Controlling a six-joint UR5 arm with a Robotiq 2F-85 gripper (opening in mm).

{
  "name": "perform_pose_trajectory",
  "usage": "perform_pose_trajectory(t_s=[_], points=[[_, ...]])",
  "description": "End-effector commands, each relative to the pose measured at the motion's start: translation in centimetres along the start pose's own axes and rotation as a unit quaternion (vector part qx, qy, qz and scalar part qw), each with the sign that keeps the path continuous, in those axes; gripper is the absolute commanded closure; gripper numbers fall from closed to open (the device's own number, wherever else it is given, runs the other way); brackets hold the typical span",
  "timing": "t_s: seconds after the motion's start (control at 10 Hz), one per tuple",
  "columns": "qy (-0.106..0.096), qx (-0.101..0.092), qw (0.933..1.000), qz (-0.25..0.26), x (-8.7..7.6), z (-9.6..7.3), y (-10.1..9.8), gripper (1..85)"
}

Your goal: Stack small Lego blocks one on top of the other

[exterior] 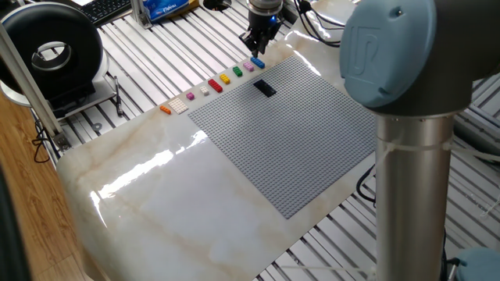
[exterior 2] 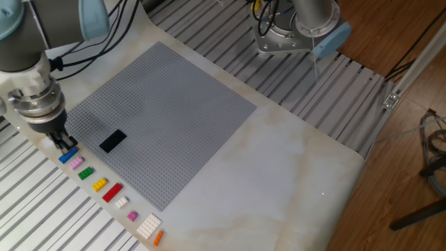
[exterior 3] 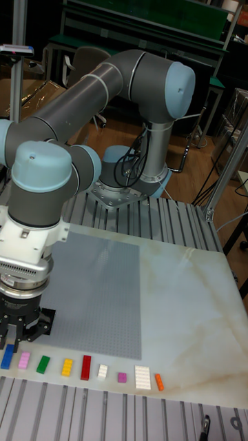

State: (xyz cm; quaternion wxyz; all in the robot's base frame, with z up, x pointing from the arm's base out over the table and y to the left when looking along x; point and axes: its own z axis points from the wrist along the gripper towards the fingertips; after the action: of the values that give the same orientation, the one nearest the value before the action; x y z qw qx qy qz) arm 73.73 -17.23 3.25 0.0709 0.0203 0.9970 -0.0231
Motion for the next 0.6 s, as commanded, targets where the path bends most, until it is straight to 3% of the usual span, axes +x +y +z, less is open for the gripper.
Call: perform_pose_trajectory(t_s=[0.0,0.5], points=[[-0.018,-0.008,0.9998,0.002,-1.7,0.86,-0.13,58.3],[-0.031,-0.017,0.9994,0.0,-1.83,1.74,0.5,57.7]])
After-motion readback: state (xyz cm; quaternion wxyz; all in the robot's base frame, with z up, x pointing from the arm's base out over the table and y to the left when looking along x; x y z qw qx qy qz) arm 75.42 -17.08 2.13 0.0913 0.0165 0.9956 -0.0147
